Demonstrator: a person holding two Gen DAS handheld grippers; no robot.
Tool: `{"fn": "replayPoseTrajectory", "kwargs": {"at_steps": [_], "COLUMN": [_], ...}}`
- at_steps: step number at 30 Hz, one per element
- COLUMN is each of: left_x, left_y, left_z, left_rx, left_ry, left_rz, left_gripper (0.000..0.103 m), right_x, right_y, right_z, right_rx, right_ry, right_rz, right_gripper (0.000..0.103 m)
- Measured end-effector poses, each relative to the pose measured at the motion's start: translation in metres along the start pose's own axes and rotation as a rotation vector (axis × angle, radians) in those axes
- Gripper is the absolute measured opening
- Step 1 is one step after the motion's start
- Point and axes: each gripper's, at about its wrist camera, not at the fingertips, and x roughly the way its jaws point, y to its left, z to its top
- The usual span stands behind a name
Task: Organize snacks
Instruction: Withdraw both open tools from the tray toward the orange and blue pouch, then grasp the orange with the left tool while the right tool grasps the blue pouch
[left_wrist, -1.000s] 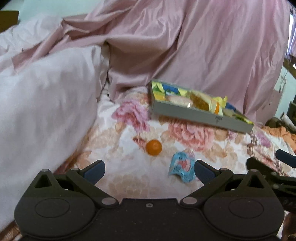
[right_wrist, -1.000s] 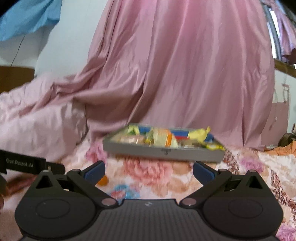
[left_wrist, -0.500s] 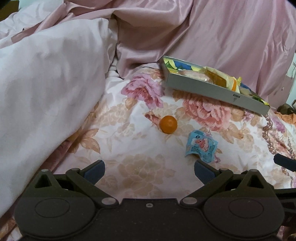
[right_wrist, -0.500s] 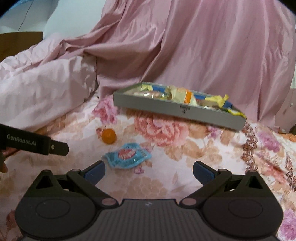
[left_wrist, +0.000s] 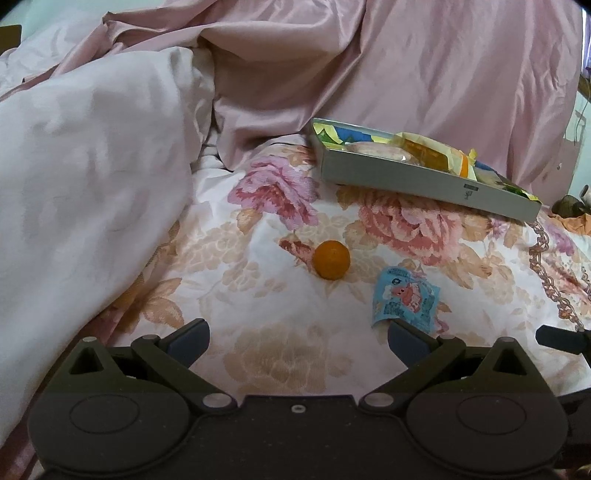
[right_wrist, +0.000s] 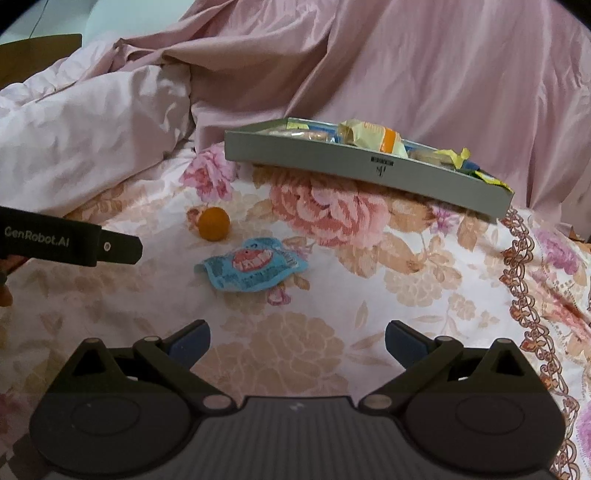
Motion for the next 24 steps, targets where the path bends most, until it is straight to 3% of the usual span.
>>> {"fn": "replayPoseTrajectory", "kwargs": {"at_steps": [10,19,24], "left_x": [0.034,0.063,0.078], "left_y": [0.000,-0.007,-0.004], "left_z": [0.006,0.020,0.028], "left_rx": [-0.043,0.035,0.020], "left_ry": [0.006,-0.034,-0.032], "left_rz": [-0.038,-0.045,-0.053], "left_gripper": [0.102,0.102,0.102], "right_x": [0.010,0.020,0.027], "right_y": [-0.006,-0.011,-0.011], "right_z": [-0.004,-0.005,-0.007], "right_rx": [0.023,0.035,0.034], "right_ry": [0.011,0.043,0.072], "right_rz": [0.013,0.078,0.099], "right_gripper": [0.103,0.103,0.103]}}
